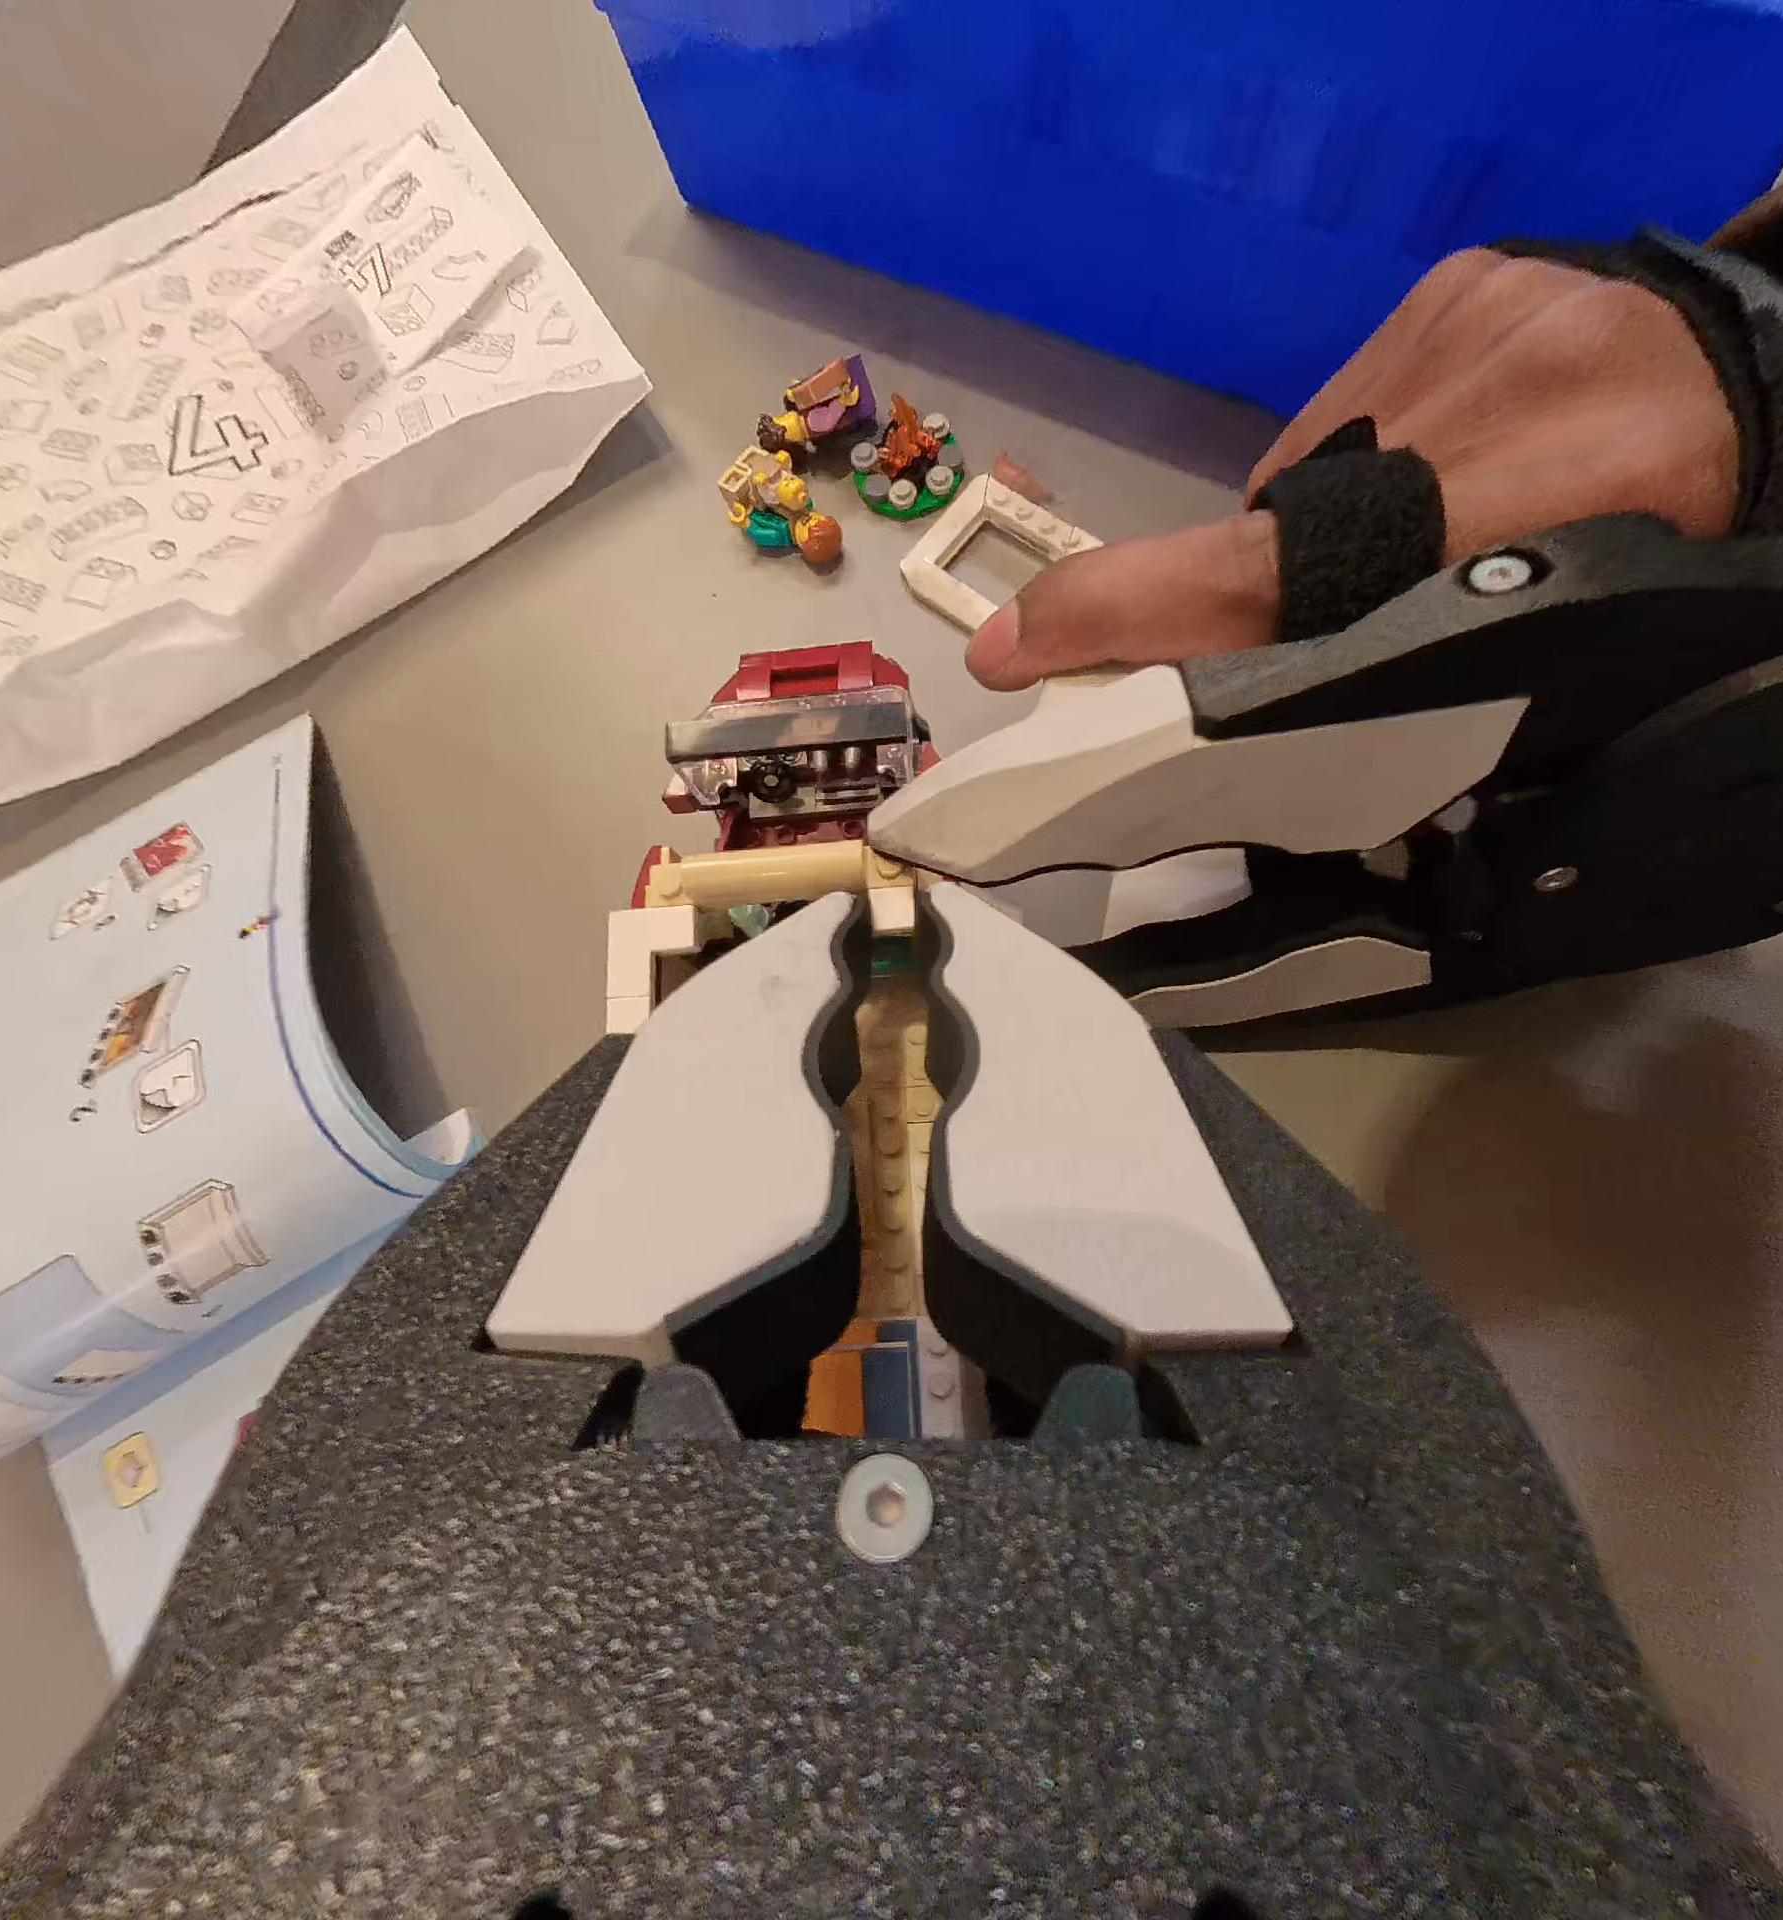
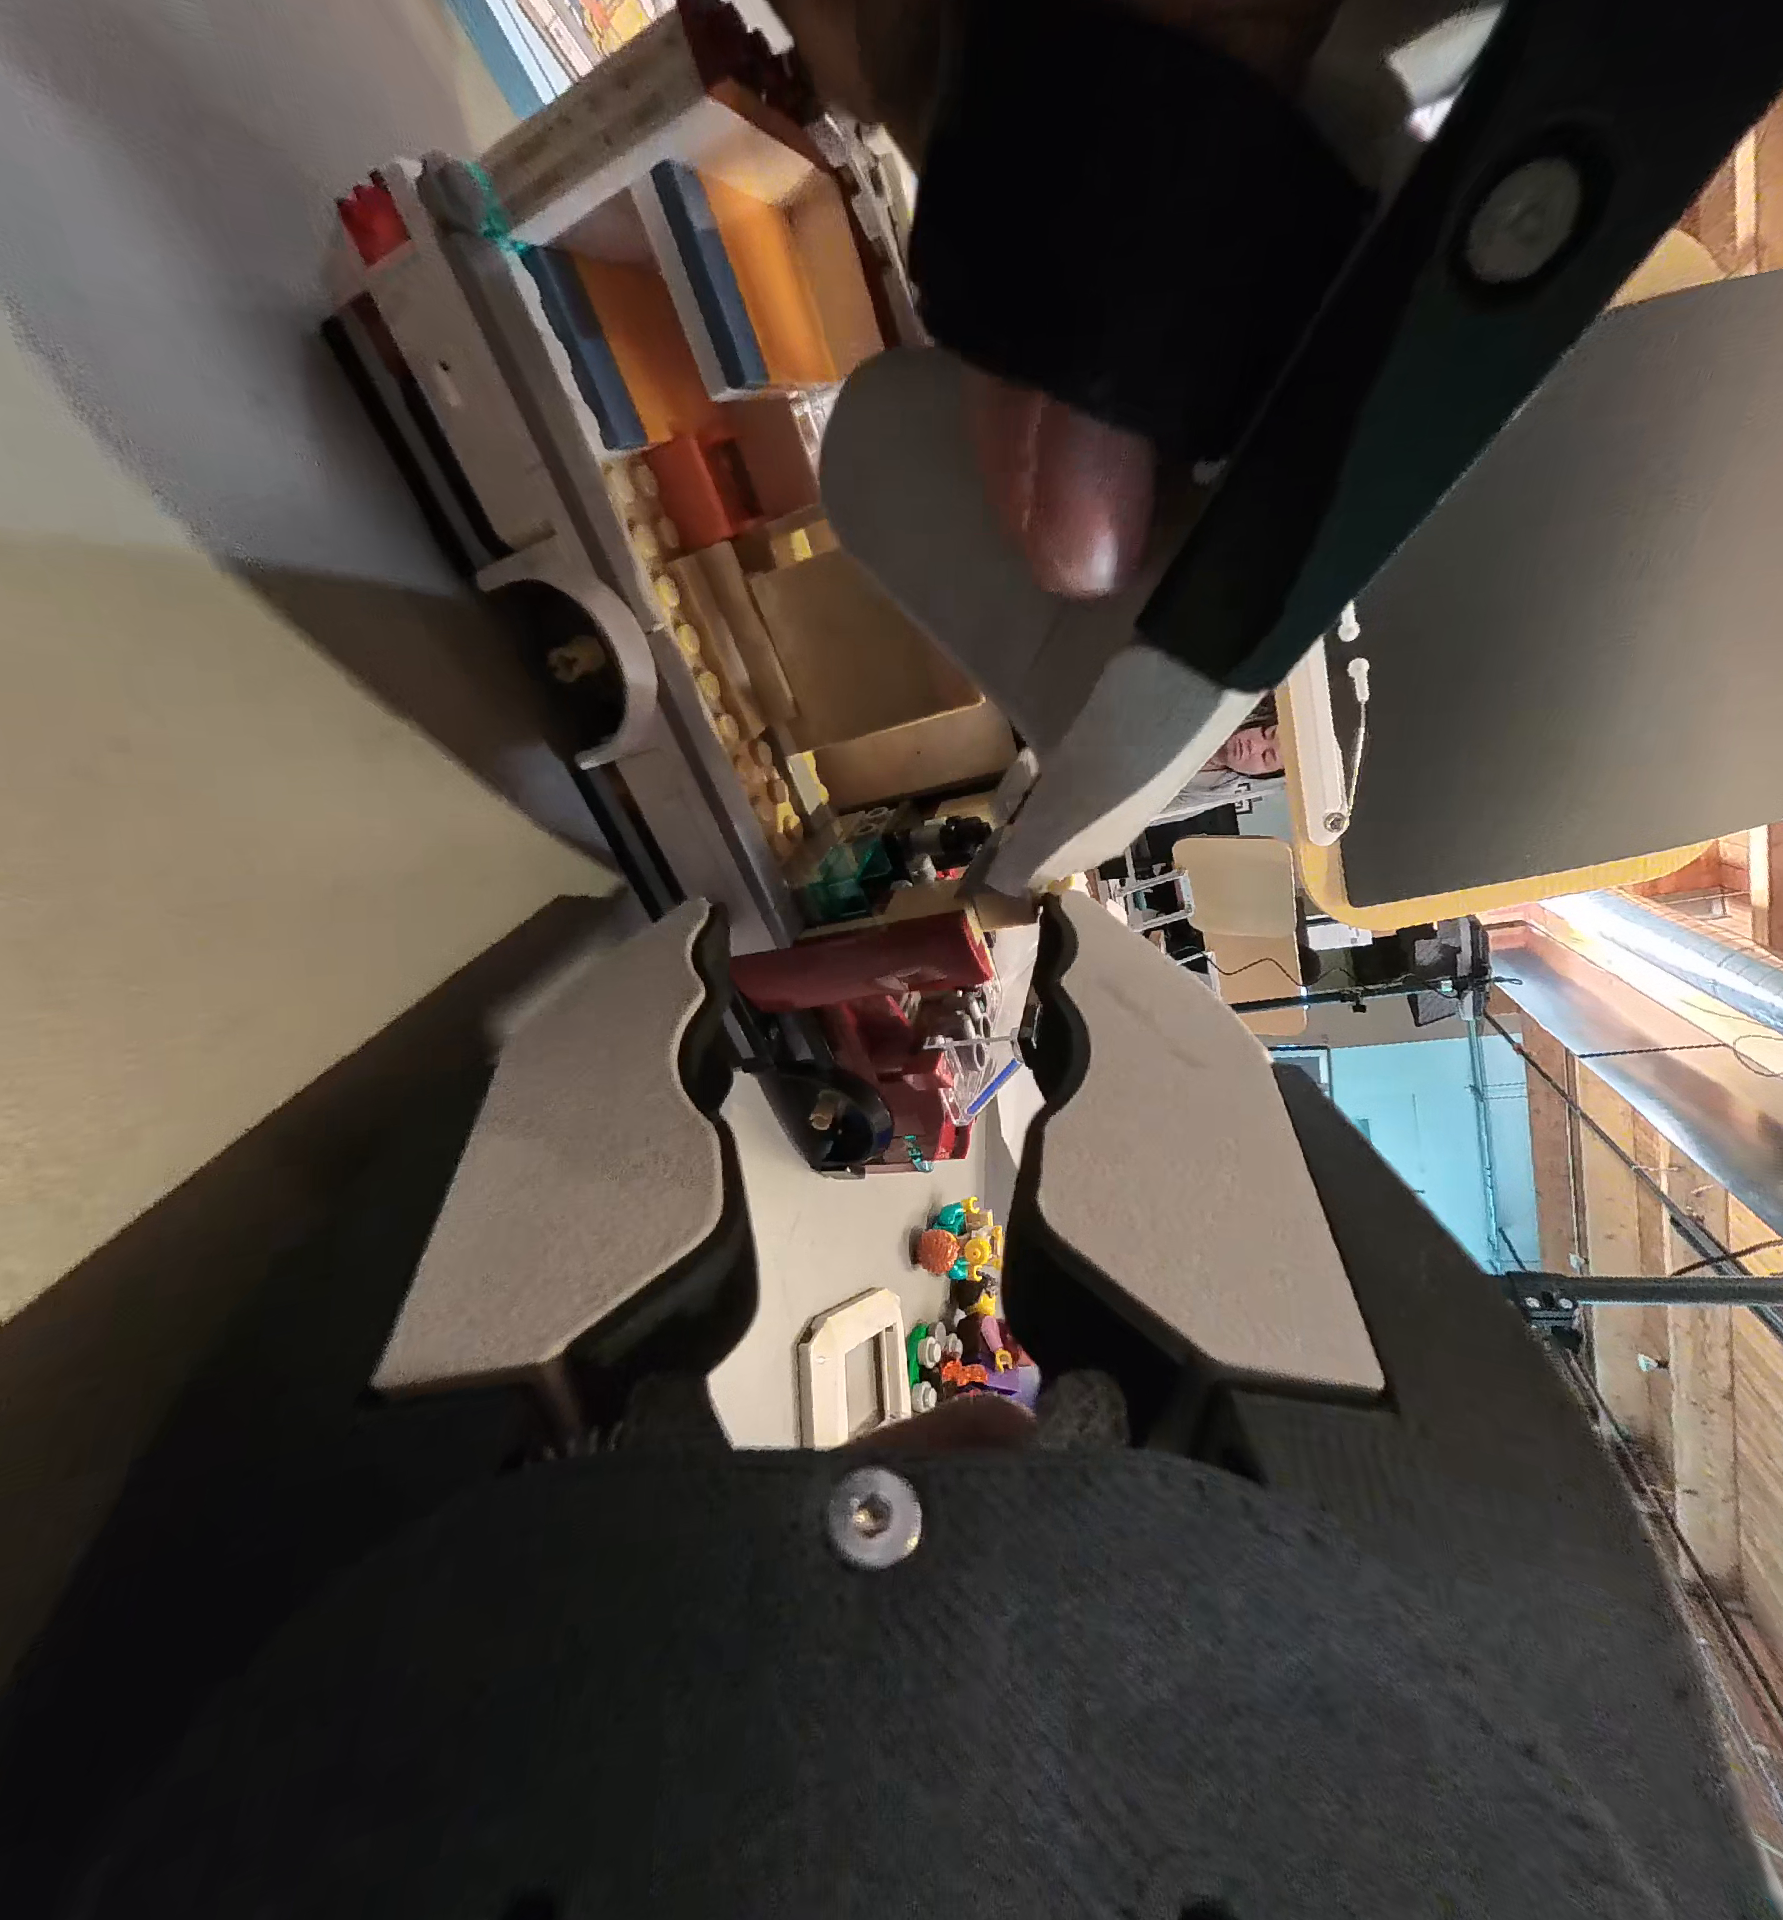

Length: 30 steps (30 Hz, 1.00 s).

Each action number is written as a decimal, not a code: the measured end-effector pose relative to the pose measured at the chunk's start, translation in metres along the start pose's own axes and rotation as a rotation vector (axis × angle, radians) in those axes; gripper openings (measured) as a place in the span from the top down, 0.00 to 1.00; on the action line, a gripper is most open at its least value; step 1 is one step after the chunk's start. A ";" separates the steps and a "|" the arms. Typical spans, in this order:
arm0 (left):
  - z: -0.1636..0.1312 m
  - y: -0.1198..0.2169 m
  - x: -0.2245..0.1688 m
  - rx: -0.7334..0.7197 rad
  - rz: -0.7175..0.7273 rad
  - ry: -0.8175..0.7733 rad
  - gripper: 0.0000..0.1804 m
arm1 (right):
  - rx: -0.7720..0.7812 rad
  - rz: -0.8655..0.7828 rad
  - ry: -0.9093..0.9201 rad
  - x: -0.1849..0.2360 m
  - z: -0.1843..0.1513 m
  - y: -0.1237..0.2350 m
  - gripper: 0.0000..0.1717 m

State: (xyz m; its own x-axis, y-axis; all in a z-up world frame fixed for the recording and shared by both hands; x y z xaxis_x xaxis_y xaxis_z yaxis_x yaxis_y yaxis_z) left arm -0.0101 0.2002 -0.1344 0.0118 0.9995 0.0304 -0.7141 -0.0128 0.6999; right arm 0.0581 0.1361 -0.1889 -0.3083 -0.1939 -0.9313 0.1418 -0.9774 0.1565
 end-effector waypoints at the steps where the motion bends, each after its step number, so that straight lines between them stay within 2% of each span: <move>1: 0.001 0.000 -0.002 0.014 0.025 -0.035 0.96 | 0.001 0.001 0.001 0.000 0.000 0.000 0.67; 4: 0.002 0.000 -0.005 0.037 0.066 -0.077 0.96 | 0.003 0.003 0.004 0.000 0.000 0.000 0.67; 9: -0.003 0.002 0.004 -0.031 -0.043 0.099 0.96 | 0.006 0.003 0.009 0.000 0.000 -0.001 0.67; 13: -0.004 0.003 0.006 -0.037 -0.062 0.143 0.96 | 0.014 0.010 0.010 0.000 0.000 -0.002 0.67; 30: -0.005 0.004 0.004 -0.030 -0.057 0.106 0.96 | -0.026 -0.023 -0.002 -0.002 0.003 0.001 0.69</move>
State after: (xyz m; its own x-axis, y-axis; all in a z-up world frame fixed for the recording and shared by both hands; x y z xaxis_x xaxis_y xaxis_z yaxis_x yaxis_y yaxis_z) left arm -0.0163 0.2043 -0.1348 -0.0200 0.9961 -0.0858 -0.7353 0.0435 0.6763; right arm 0.0562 0.1350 -0.1863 -0.3138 -0.1711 -0.9340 0.1589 -0.9792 0.1260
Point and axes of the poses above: each gripper's, where its closed fingertips meet, y back along the fingers, z out of its top, x = y × z across the jaws, the point moved 8 cm from there along y, back along the fingers, and after that the axes turned 6 degrees about -z, right-handed, at the moved point
